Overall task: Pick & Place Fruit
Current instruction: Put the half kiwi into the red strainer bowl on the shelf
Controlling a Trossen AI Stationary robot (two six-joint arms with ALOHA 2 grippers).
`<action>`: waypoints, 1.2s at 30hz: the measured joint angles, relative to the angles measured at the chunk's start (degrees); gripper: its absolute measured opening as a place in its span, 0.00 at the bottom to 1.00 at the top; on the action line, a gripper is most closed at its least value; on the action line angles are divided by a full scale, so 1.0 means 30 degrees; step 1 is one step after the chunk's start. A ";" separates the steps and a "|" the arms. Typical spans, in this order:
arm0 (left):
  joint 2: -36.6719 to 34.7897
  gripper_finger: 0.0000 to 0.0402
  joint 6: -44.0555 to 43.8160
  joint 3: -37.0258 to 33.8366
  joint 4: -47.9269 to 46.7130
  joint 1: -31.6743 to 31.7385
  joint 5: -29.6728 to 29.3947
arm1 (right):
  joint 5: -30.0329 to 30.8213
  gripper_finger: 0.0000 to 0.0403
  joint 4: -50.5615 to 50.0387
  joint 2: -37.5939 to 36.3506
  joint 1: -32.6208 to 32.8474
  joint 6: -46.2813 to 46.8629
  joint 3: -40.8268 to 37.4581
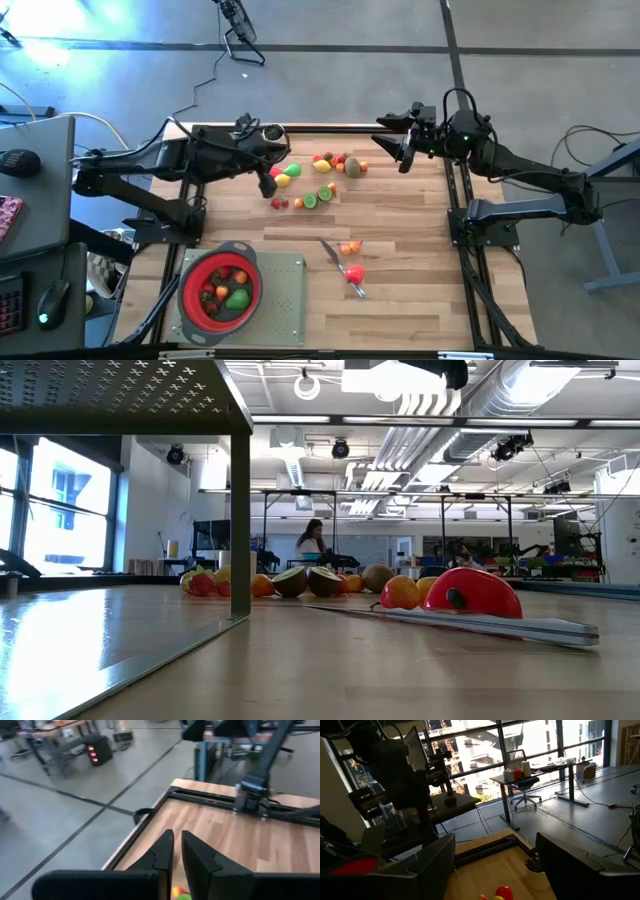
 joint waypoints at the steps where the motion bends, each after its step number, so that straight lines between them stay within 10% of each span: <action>1: 0.0000 0.08 0.0254 -0.0094 0.0129 0.0107 0.0341 | 0.0000 0.67 -0.0033 0.0000 0.0000 0.0000 0.0000; 20: -0.5557 0.08 0.1465 -0.3965 0.0929 0.2612 0.3381 | 0.1923 0.67 -0.3537 0.0656 0.0036 0.1563 -0.0007; 36: -0.9650 0.08 -0.0831 -0.9544 0.5763 0.2612 0.3728 | -0.0192 0.67 -0.1500 0.7071 0.0950 0.3591 -0.0007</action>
